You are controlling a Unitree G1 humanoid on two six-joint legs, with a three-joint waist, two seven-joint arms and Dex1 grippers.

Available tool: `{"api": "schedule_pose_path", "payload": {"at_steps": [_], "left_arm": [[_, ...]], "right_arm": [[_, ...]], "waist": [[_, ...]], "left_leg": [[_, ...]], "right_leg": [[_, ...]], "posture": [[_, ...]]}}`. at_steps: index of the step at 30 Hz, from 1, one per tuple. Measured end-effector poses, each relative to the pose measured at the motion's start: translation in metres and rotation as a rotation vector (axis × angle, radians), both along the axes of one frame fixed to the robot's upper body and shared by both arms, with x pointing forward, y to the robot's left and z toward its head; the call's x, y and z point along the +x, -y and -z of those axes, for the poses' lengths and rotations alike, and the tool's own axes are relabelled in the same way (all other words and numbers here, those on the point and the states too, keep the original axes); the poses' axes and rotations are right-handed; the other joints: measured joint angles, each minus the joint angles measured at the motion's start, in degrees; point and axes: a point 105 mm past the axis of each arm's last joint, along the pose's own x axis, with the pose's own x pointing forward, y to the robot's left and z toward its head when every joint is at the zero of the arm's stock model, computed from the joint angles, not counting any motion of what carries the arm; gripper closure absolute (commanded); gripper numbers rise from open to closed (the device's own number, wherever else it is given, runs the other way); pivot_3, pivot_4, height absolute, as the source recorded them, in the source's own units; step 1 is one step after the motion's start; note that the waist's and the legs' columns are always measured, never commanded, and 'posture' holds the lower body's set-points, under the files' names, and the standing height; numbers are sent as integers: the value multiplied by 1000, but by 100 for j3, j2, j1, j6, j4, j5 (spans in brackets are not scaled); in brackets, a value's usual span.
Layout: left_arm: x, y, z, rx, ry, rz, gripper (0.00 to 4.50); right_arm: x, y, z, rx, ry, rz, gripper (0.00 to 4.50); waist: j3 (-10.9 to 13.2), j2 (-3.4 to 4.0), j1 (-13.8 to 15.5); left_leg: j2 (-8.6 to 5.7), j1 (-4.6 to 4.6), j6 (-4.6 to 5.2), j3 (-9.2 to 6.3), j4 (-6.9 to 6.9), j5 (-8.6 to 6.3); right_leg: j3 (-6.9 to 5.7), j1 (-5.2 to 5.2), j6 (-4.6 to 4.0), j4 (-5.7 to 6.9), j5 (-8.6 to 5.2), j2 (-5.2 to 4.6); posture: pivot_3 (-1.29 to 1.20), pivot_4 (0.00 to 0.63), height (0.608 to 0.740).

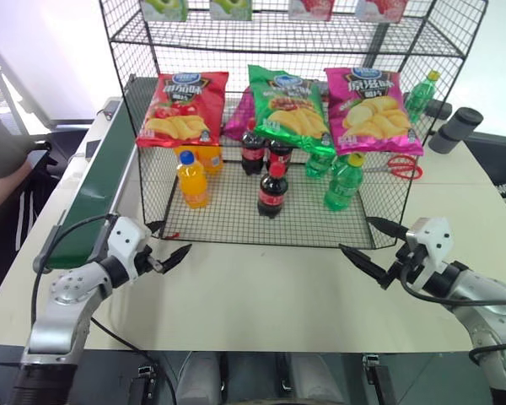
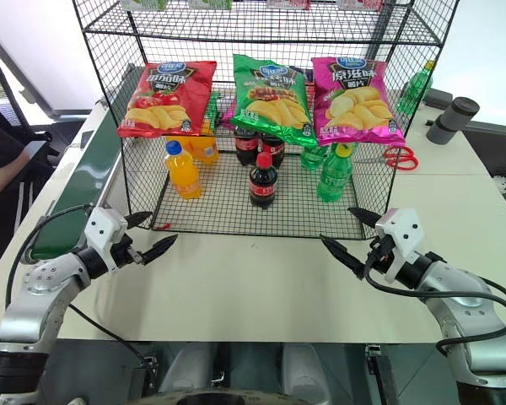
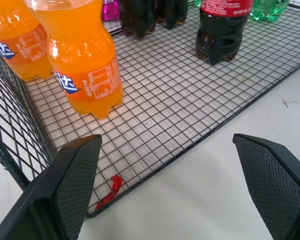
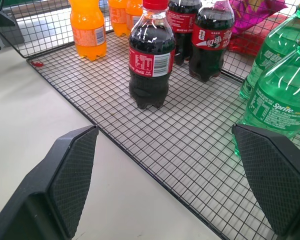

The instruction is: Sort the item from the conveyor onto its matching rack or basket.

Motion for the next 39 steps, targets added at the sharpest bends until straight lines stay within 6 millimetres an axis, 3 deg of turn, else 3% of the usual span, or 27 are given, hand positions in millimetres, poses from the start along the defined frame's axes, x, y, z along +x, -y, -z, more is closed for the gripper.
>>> {"api": "schedule_pose_path", "payload": {"at_steps": [39], "left_arm": [[8, -2, -12, -2, 37, -51, 0]], "right_arm": [[13, -13, -3, 14, 14, -25, 46]], "waist": [[0, 0, 2]], "left_leg": [[-1, 0, 0, 0, 2, 0]], "right_leg": [[0, 1, 0, 1, 0, 1]], "posture": [[0, 150, 740]]}}
